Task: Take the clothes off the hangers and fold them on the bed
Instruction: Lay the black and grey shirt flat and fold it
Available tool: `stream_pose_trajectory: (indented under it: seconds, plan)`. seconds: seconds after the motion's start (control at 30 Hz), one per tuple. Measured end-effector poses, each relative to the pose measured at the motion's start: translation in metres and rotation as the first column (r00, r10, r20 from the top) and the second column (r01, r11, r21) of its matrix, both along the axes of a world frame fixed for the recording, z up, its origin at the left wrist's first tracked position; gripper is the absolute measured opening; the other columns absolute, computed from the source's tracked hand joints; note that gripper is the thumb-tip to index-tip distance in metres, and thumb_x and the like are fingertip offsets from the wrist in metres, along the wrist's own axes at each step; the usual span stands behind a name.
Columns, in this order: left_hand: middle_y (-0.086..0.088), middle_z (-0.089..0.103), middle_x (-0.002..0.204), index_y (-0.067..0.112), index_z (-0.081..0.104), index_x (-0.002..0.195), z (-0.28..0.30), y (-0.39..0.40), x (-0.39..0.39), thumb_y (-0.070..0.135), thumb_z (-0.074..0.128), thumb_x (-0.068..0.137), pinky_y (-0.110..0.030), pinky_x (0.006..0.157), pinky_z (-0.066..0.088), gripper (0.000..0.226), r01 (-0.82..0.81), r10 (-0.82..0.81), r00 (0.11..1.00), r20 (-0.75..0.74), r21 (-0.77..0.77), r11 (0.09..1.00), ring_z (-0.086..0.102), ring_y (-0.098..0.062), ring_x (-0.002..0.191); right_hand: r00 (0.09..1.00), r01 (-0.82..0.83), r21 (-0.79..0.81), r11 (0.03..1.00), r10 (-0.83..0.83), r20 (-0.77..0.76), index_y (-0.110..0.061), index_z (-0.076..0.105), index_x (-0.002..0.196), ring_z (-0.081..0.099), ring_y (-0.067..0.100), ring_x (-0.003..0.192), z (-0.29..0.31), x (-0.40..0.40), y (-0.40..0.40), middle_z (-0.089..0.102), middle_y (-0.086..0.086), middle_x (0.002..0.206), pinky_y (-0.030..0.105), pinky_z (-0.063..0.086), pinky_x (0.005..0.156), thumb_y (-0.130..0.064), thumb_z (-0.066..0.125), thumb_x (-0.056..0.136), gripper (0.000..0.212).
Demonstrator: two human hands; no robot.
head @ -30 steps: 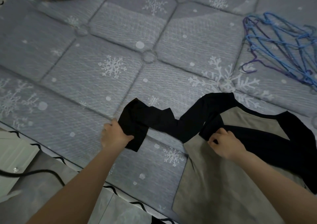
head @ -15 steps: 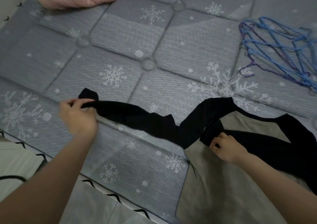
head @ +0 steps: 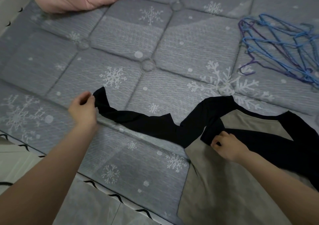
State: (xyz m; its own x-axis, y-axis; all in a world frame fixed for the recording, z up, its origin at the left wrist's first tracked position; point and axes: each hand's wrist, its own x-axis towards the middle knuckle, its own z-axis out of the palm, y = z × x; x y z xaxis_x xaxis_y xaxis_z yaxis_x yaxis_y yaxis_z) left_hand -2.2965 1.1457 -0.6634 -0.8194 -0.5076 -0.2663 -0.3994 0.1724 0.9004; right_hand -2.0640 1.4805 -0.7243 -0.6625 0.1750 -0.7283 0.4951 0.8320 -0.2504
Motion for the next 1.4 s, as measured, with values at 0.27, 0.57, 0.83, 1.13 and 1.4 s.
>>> stream_pose_trajectory:
  seconds: [0.27, 0.57, 0.83, 1.13, 1.4]
  plan:
    - [0.0, 0.063, 0.106, 0.017, 0.05, 0.125, 0.033, 0.111, 0.036, 0.003, 0.062, 0.087, -0.012, 0.057, 0.049, 0.042, -0.003, -0.097, 0.968, 0.232, 0.397, 0.918, 0.06, -0.005, 0.08, 0.815, 0.349, -0.391, 0.852, -0.482, -0.321, -0.02, 0.065, 0.103, 0.06, 0.012, 0.092, 0.024, -0.002, -0.006, 0.061, -0.006, 0.102, 0.017, 0.045, 0.078, -0.018, 0.06, 0.091, 0.013]
    - [-0.004, 0.071, 0.095, 0.015, 0.068, 0.099, 0.072, 0.252, 0.128, -0.005, 0.066, 0.08, -0.013, 0.073, 0.051, 0.027, 0.668, -0.724, 0.69, -0.015, 0.398, 0.629, 0.066, -0.007, 0.081, 0.349, 0.548, -0.815, -0.19, -0.833, 0.429, -0.011, 0.055, 0.113, 0.065, 0.023, 0.104, 0.103, -0.013, 0.038, 0.067, 0.012, 0.112, 0.038, 0.05, 0.09, -0.055, 0.035, 0.094, 0.052]
    - [-0.01, 0.068, 0.11, 0.01, 0.063, 0.111, 0.073, 0.319, 0.198, 0.005, 0.052, 0.09, -0.034, 0.089, 0.052, 0.023, 0.708, -0.931, 0.357, 0.078, 0.627, 0.324, 0.066, -0.02, 0.103, 0.059, 0.617, -0.743, -0.259, -0.926, 0.372, -0.006, 0.061, 0.119, 0.068, 0.026, 0.09, 0.102, 0.054, 0.103, 0.068, 0.017, 0.109, 0.031, 0.057, 0.067, -0.024, 0.055, 0.093, 0.032]
    - [0.008, 0.063, 0.109, 0.025, 0.067, 0.096, 0.001, 0.311, 0.204, 0.01, 0.055, 0.091, -0.021, 0.089, 0.042, 0.02, 0.904, -0.883, 0.411, 0.225, 0.019, 0.426, 0.057, -0.008, 0.103, -0.043, 0.841, -0.538, -0.048, -0.999, 0.022, -0.012, 0.062, 0.111, 0.062, 0.026, 0.098, 0.054, 0.151, 0.178, 0.065, 0.01, 0.112, 0.039, 0.05, 0.091, -0.026, 0.055, 0.093, 0.024]
    - [0.0, 0.038, 0.147, 0.024, 0.057, 0.128, -0.062, 0.276, 0.195, 0.029, 0.058, 0.09, -0.035, 0.111, 0.026, 0.038, 0.839, -0.798, 0.063, 0.599, -0.464, -0.282, 0.028, -0.02, 0.137, 0.305, 0.916, -0.199, 0.348, -0.927, -0.217, -0.007, 0.044, 0.135, 0.048, 0.029, 0.124, 0.01, 0.199, 0.187, 0.048, 0.013, 0.137, 0.04, 0.039, 0.103, -0.027, 0.064, 0.088, 0.056]
